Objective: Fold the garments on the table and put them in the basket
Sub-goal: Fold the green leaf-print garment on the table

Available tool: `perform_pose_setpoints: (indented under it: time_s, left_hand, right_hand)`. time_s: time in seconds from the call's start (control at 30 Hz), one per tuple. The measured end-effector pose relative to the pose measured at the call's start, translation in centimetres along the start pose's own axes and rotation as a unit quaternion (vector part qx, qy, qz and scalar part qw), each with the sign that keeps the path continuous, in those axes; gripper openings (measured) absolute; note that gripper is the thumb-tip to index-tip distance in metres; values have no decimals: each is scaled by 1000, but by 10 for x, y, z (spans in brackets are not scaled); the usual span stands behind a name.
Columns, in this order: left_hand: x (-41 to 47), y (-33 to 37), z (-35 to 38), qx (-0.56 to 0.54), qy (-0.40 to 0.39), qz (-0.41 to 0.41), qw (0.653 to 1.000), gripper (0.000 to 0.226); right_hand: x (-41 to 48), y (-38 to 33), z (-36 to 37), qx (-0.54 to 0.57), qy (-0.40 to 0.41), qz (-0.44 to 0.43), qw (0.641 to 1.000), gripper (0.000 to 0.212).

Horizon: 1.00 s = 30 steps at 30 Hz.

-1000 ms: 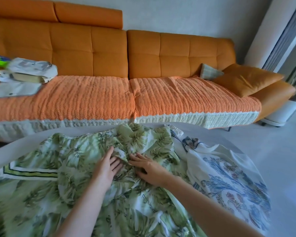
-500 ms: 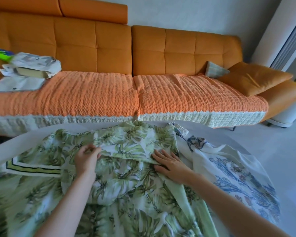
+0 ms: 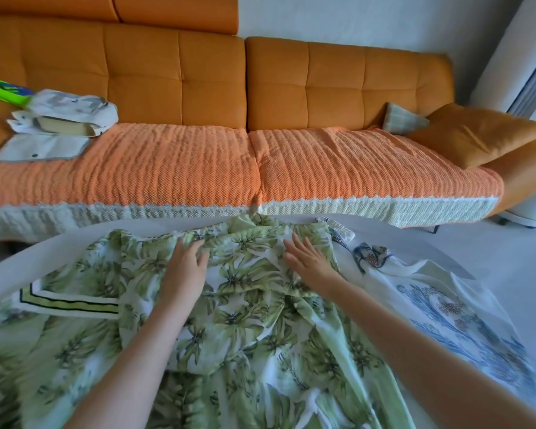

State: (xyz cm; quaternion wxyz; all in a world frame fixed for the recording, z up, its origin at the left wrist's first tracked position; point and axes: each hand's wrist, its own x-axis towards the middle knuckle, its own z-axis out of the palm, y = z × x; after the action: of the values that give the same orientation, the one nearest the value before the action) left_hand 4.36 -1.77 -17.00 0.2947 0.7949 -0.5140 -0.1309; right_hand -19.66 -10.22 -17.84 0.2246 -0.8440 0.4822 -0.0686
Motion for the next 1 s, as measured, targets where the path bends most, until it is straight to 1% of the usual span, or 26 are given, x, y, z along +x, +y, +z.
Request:
perform_pose_setpoints:
  time_s: [0.07,0.13,0.17,0.23,0.27,0.3,0.37,0.4,0.43,0.47,0.5,0.53,0.57,0.63,0.67,0.73,0.77,0.8,0.83,0.87,0.9,0.93,1.0]
  left_hand:
    - [19,-8,5,26,21,-54,998,41]
    - [30,-14,5,44,44,-64,996,39]
    - [32,-16,7,28,67,-55,996,35]
    - [32,-18,9,-43,106,-35,993,28]
    - [30,-18,7,-71,118,-26,990,25]
    - [29,-19,5,-75,124,-20,989,25]
    - [24,-21,1,-2,134,-5,991,33]
    - [19,-21,-2,41,142,15,989,38]
    - [13,-18,-5,66,152,55,985,39]
    - [5,-15,-7,76,145,106,981,37]
    - [-3,-12,-9,83,116,152,978,36]
    - [-13,-11,-9,104,63,176,977,39]
    - [-19,-15,-7,142,-2,171,975,45]
    - [-24,-31,-3,238,-138,108,955,56]
    - [-23,-39,0,267,-182,83,943,60]
    - [-19,-49,2,271,-214,69,936,62]
    - [-19,-49,1,251,-209,74,942,61]
    - [-20,-47,-3,207,-192,84,956,59]
    - [-23,-43,-9,135,-158,89,974,53]
    - [-29,-39,-18,54,-106,86,989,46]
    - [-34,-37,-29,-19,-47,76,996,38]
    - [-40,-37,-41,-61,14,64,996,34]
    - [-51,-52,-63,-84,114,30,990,29]
  right_hand:
    - [3,-2,10,-21,-24,0,999,56]
    - [2,1,19,-36,-44,-7,998,57]
    - [0,4,23,-44,-51,-9,998,57]
    - [-2,11,25,-71,-55,-18,996,59]
    - [-2,14,24,-83,-56,-23,995,62]
    - [-2,16,23,-91,-57,-28,994,67]
    - [-4,17,19,-93,-58,-29,994,73]
    - [-4,14,18,-90,-54,-29,994,71]
    - [-5,9,16,-88,-44,-35,995,67]
    - [-5,2,15,-86,-31,-48,995,64]
    - [-5,-6,13,-83,-22,-63,994,63]
    - [-4,-14,13,-82,-19,-76,994,64]
    - [-3,-20,15,-82,-25,-85,993,64]
    - [-2,-27,23,-103,-60,-97,988,62]
    - [-3,-26,29,-123,-78,-100,984,63]
    - [-4,-23,37,-141,-90,-98,981,77]
    - [-4,-24,36,-139,-94,-90,982,84]
    - [-3,-27,33,-134,-103,-80,982,89]
    - [-2,-33,27,-127,-111,-68,983,90]
    - [-1,-41,22,-115,-110,-59,986,86]
    - [-1,-52,18,-102,-99,-59,988,79]
    - [-1,-63,16,-88,-83,-66,990,70]
    - [-1,-91,18,-59,-73,-93,991,62]
